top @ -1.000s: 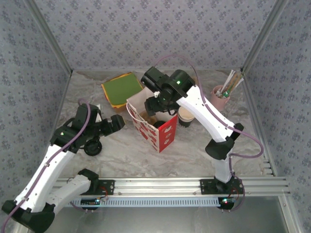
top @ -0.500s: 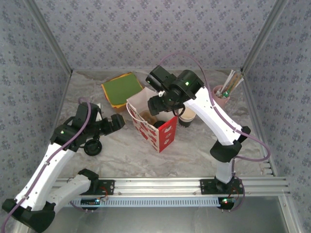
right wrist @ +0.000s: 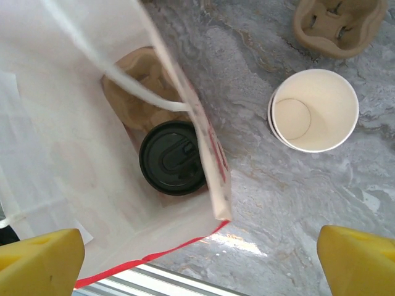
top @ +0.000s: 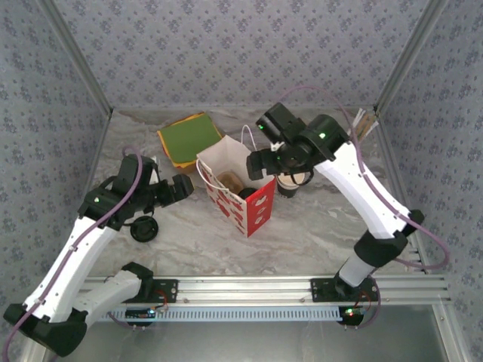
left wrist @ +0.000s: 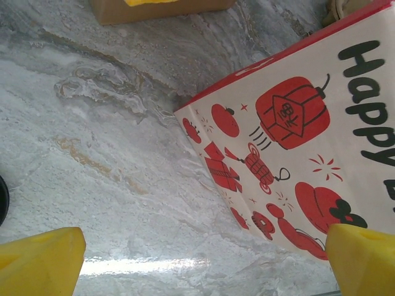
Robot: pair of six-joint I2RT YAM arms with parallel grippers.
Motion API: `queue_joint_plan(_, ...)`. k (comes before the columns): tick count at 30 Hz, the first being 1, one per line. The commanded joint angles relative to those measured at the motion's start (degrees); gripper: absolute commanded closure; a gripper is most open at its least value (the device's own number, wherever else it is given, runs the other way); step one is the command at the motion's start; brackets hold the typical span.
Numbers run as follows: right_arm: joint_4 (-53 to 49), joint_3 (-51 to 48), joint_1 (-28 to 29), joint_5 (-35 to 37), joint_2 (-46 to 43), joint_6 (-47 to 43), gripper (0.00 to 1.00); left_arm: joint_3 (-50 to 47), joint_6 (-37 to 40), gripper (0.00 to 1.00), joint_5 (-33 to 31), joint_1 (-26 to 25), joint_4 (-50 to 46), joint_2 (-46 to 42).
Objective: Pack the takeout coffee
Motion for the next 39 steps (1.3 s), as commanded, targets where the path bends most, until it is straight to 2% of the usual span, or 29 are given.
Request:
queue_joint_plan(1,5.8,-4.9,-3.6,-3.7,-5.7,1.7,0.00,3.6,2.1,0.00,-1.8,0.1,-2.1,1.1)
queue_joint_plan(6,8.5,-11.3,-10.9,-5.9,-11.3,2.4,0.00,10.1,4.3,0.00,-3.7,0.1,-5.7,4.5)
queue_joint_plan(11,8.7,-15.3,-19.3,-6.2,-14.6,1.6,0.00,21.0,6.1,0.00,-4.7,0.1,-9.4,9.3)
queue_joint_plan(19,12.3,-18.8,-31.5,-6.4,-15.9,-4.4,0.01,34.4,9.4,0.00,-4.2,0.0,-8.4,16.0)
queue_joint_plan(26,15.8,-21.4,-39.6,-3.5,-14.5,-8.8,0.24,43.0,10.8,0.00,-2.6,-3.7,-4.1,22.9)
queue_joint_plan(30,18.6,-21.9,-44.7,-5.8,-11.9,-10.9,0.45,46.4,12.4,0.00,-1.9,-5.5,-3.6,26.4)
queue_joint_plan(31,19.0,-21.4,-45.1,-5.8,-11.0,-11.3,0.50,47.0,12.6,0.00,-1.8,-5.8,-3.6,27.0)
queue_joint_plan(34,20.0,-19.5,-45.7,-4.1,-7.8,-12.7,0.53,47.8,13.4,0.00,-1.3,-6.4,-2.9,28.3)
queue_joint_plan(39,19.3,-14.3,-45.4,-3.0,-0.8,-13.4,0.67,47.8,14.6,0.00,-0.7,-6.4,-1.8,29.3)
